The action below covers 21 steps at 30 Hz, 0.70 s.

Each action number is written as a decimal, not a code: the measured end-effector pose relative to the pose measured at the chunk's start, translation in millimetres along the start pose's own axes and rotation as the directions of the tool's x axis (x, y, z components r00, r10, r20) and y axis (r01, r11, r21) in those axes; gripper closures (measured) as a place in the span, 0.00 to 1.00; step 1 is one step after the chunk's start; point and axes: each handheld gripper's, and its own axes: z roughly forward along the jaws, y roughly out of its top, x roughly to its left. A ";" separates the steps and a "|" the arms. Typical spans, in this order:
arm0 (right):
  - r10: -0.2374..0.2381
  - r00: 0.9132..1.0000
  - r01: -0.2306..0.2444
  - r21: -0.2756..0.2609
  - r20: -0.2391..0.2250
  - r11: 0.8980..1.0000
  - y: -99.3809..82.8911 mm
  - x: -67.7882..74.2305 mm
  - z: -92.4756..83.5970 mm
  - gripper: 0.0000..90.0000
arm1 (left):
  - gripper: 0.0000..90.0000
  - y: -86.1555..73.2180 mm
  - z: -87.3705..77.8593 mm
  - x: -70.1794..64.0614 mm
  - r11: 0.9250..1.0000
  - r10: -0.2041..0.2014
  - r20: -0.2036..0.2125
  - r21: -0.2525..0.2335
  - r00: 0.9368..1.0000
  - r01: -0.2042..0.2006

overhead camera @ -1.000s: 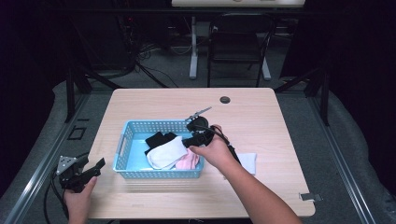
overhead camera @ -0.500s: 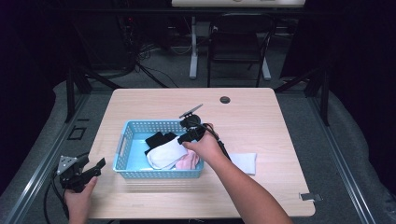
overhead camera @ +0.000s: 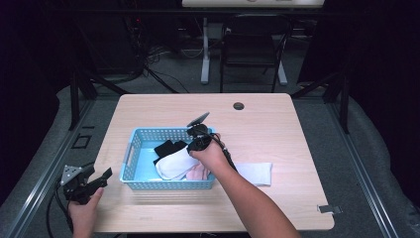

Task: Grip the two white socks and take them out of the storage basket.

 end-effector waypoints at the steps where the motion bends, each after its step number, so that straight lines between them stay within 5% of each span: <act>1: 0.003 1.000 -0.003 0.007 0.001 1.000 0.3 0.1 1.6 0.75 | 0.31 -0.1 0.3 -0.1 1.000 0.000 0.001 -0.005 1.000 0.000; 13: 0.063 0.996 -0.061 0.047 -0.055 0.997 1.0 -7.0 16.9 0.81 | 0.31 0.0 0.3 0.0 1.000 -0.001 0.002 -0.006 1.000 0.001; 21: 0.029 0.998 -0.027 0.046 -0.057 0.999 0.0 -5.0 13.9 0.93 | 0.31 0.1 0.4 -0.5 1.000 0.001 0.002 -0.007 1.000 -0.001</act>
